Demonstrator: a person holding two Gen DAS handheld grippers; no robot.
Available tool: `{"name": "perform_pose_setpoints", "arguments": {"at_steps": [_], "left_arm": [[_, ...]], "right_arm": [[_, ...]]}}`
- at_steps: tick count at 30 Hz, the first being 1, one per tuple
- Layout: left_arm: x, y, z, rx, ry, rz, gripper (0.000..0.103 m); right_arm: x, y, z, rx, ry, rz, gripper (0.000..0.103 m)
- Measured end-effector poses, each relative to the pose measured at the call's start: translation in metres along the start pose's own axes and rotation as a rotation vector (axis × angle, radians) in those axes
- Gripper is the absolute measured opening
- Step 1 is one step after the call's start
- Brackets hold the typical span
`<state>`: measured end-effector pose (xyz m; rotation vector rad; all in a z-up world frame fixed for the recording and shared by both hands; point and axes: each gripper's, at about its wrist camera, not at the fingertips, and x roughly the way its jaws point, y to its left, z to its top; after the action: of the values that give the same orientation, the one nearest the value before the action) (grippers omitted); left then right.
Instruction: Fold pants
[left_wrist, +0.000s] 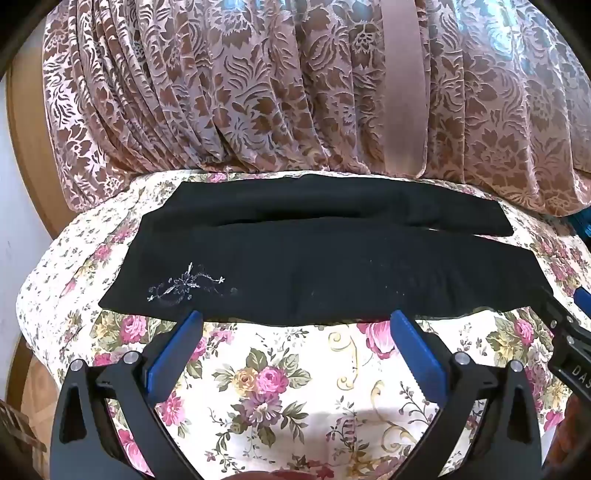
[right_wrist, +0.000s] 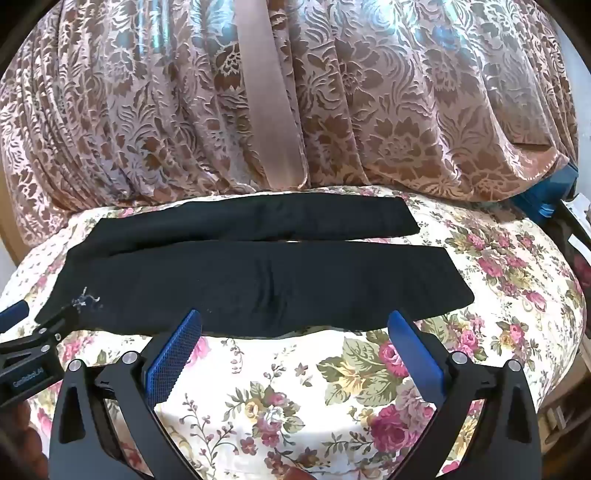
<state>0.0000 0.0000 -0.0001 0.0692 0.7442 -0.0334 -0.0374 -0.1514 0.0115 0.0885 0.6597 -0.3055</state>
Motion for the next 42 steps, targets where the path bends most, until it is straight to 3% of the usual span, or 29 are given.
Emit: {"name": "perform_pose_setpoints", "arguments": {"at_steps": [10,42], "left_arm": [[0.01,0.004,-0.017,0.004,-0.009,-0.002,0.101],[0.013,0.004,-0.01,-0.01,0.042,-0.008,0.101]], "right_arm": [[0.0,-0.001,0.004,0.001,0.004,0.005,0.1],[0.006,0.001,-0.002,-0.01,0.017,0.009,0.1]]}}
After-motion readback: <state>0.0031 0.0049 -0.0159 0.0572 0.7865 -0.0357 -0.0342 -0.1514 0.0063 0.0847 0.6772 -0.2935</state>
